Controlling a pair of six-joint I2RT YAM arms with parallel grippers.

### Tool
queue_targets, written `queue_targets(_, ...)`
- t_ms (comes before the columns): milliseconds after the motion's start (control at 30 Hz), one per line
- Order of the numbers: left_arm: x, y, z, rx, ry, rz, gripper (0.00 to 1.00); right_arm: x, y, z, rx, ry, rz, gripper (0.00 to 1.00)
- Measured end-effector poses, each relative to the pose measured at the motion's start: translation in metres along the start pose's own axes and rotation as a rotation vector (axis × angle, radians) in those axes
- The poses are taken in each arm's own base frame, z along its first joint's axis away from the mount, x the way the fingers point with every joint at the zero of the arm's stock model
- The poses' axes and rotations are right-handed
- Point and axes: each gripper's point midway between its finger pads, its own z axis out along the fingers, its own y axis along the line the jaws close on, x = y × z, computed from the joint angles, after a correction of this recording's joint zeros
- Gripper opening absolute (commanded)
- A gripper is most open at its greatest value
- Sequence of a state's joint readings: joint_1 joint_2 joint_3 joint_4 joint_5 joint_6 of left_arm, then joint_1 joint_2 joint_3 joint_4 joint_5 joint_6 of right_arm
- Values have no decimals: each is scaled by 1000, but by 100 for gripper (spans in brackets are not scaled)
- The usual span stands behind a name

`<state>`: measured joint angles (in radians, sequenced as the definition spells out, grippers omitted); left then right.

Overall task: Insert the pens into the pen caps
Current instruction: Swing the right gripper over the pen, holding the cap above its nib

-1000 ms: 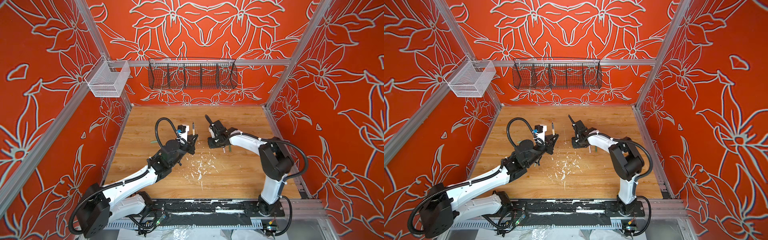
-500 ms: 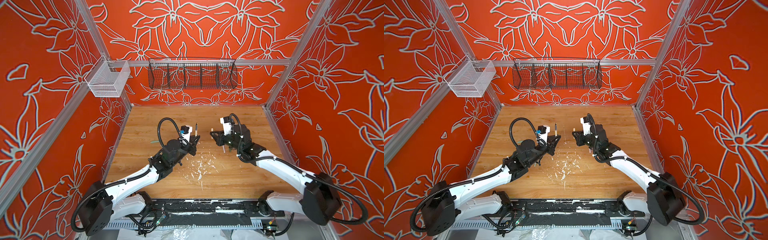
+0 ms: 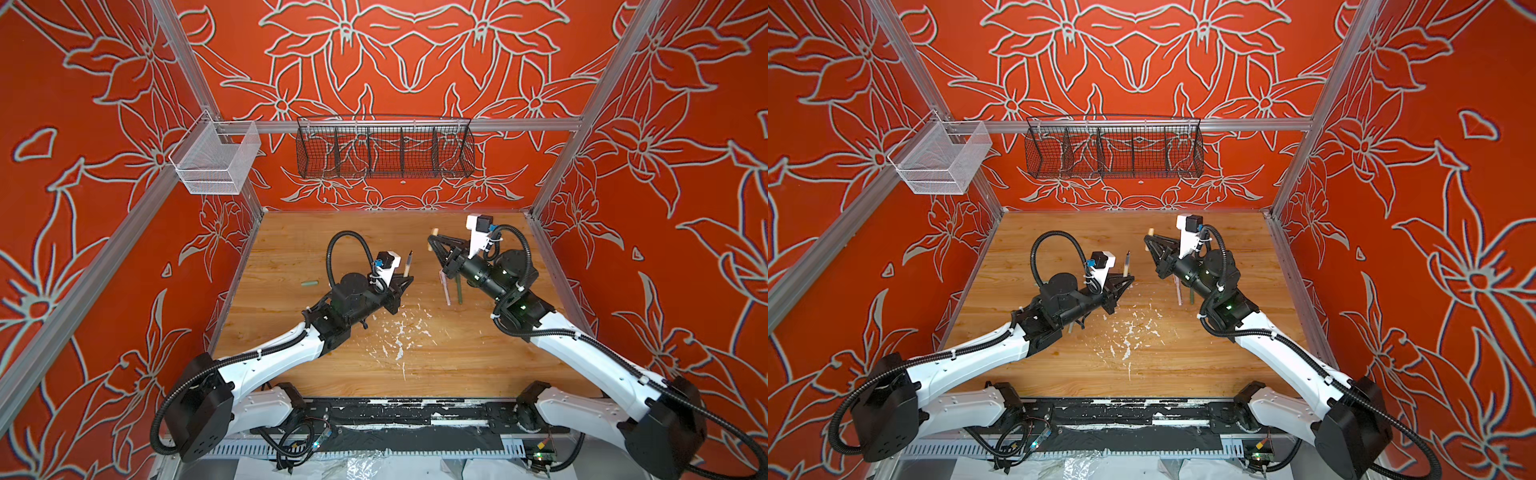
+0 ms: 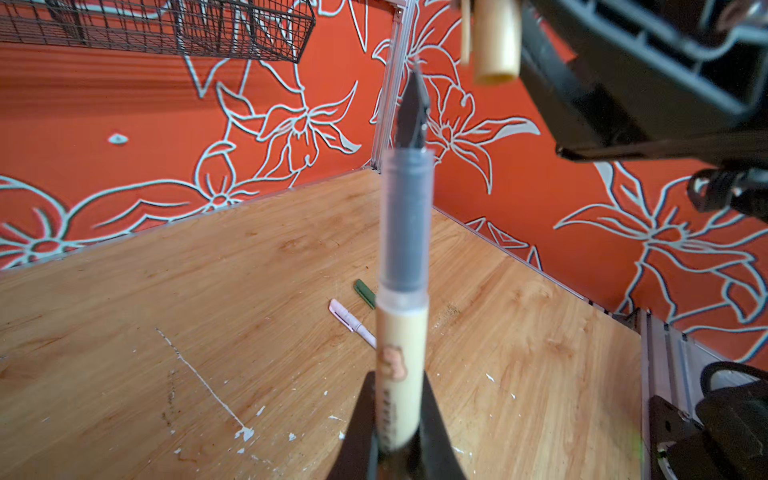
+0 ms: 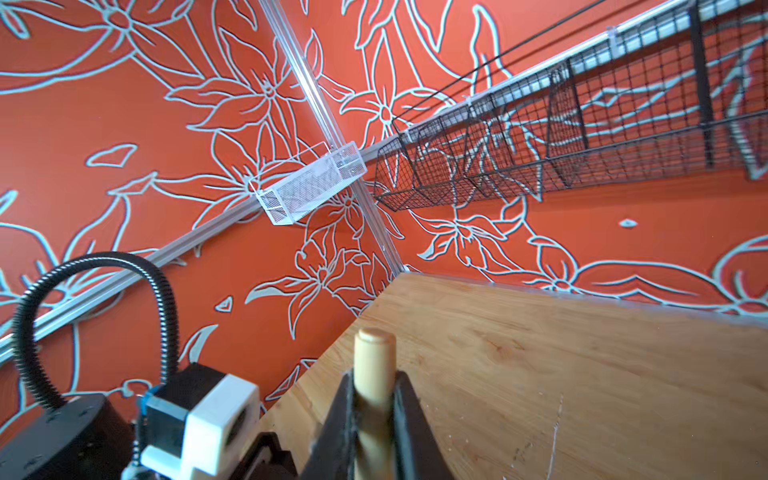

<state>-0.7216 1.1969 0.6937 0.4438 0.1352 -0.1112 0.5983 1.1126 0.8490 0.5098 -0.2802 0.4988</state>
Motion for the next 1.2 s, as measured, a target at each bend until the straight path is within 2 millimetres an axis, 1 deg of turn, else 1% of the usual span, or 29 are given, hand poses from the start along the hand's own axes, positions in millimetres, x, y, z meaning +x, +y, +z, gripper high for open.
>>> queue_targets(67, 1, -1, 0, 7, 4, 1, 0, -2, 9, 5, -30, -9, 0, 16)
queue_targets(133, 1, -2, 0, 11, 4, 2, 0, 1, 16, 9, -57, -9, 5, 16)
queue_targets(333, 1, -3, 0, 19, 6, 3, 0, 15, 26, 16, -88, 19, 13, 16)
queue_targets(633, 1, -4, 0, 21, 6, 3, 0, 15, 25, 16, -84, 17, 13, 16)
queue_targets(967, 2, -6, 0, 25, 7, 4, 0, 11, 19, 17, -48, -4, -6, 16)
queue_targets(1200, 2, -6, 0, 25, 7, 4, 0, 11, 18, 17, -44, -5, -11, 16)
